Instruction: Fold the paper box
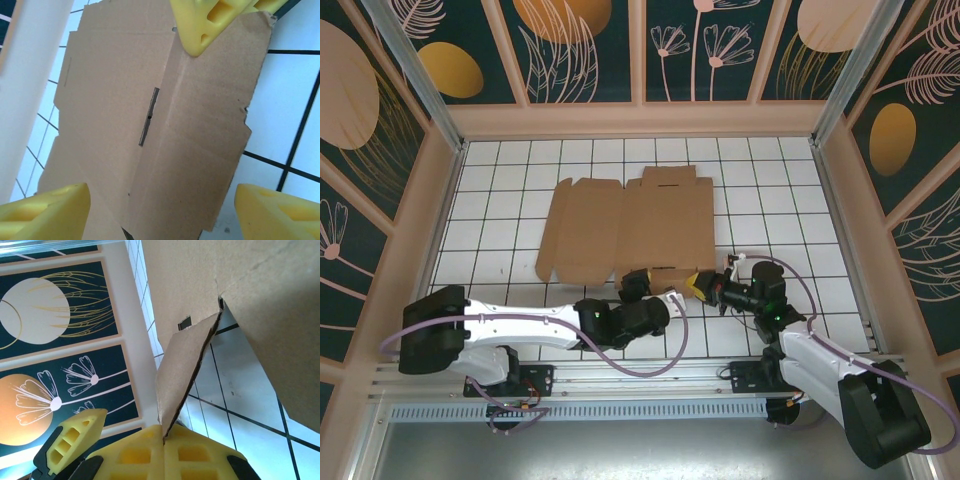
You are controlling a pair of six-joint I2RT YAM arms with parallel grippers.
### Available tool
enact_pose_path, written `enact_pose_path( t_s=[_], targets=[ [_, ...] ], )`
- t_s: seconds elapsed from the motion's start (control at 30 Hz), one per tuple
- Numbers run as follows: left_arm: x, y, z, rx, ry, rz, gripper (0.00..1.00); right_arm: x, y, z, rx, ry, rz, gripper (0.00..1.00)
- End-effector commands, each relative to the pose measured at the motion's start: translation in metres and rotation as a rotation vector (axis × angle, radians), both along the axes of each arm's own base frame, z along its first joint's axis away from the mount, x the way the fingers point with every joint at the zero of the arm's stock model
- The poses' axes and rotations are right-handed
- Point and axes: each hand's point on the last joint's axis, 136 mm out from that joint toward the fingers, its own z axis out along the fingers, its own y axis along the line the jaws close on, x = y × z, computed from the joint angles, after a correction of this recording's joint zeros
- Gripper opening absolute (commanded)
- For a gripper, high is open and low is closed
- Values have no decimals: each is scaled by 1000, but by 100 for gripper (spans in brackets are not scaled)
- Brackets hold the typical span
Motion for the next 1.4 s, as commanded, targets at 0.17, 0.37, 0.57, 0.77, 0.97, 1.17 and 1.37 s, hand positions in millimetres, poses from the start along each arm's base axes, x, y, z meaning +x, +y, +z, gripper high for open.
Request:
enact_pose_path(
  t_s=[0.17,0.37,0.57,0.77,0.97,1.17,1.37],
  targets=[
    [13,-7,-3,82,-175,-4,64,7,-1,17,44,-44,-29,5],
    [23,-6,6,94,-283,37,43,8,-1,19,53,-39,-41,3],
    [24,-9,9,87,-287,42,13,11,-2,20,47,-43,-51,1],
    [24,-11,4,89,-269,48,0,14,-1,26,44,-58,-50,2],
    [25,-7,14,51,-273,73,0,16,-2,38,38,-97,-57,27],
    [29,3,37,24,-311,124,0,35,-12,95,-96,-268,-100,77],
    [37,1,110,-128,-326,200,0,66,-63,205,-440,-479,-334,86]
  ],
)
